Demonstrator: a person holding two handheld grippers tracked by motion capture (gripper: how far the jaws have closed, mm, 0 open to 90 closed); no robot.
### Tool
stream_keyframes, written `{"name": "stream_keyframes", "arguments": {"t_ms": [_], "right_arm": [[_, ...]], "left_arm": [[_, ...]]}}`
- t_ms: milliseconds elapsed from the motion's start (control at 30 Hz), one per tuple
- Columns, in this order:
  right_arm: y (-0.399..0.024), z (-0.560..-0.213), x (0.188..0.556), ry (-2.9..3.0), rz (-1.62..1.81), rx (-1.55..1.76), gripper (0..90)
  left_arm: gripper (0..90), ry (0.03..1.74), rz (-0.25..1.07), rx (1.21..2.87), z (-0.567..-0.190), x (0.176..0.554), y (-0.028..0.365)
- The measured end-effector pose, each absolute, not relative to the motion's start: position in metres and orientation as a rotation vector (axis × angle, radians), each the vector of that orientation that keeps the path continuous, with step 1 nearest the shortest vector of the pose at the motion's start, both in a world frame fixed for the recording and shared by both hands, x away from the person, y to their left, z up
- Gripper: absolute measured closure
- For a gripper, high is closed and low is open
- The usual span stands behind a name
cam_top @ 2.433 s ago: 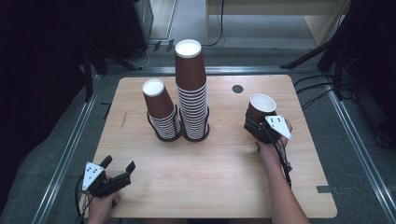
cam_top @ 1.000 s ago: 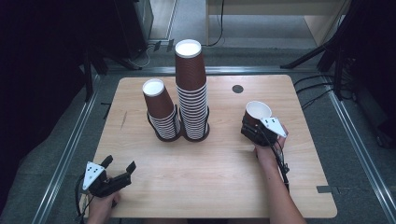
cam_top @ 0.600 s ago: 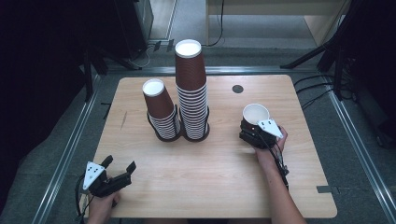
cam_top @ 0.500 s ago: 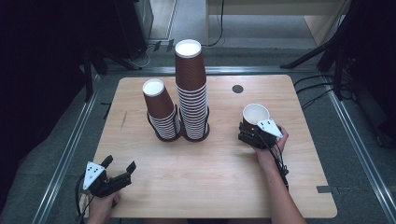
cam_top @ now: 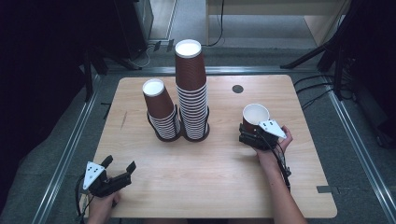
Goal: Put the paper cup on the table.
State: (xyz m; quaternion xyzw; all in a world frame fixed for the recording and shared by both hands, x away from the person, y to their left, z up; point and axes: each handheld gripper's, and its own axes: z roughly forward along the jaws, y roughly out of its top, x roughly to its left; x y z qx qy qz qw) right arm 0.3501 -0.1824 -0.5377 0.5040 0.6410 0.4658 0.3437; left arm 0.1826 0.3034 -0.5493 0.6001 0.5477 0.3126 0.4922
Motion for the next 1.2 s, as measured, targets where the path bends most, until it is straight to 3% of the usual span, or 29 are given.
{"name": "stream_keyframes", "arguments": {"t_ms": [1200], "right_arm": [[-0.221,-0.52,0.289,1.605,1.246,1.271,0.0]], "left_arm": [[3.9,1.334,0.768,1.471,-0.55,0.183,0.302]]}}
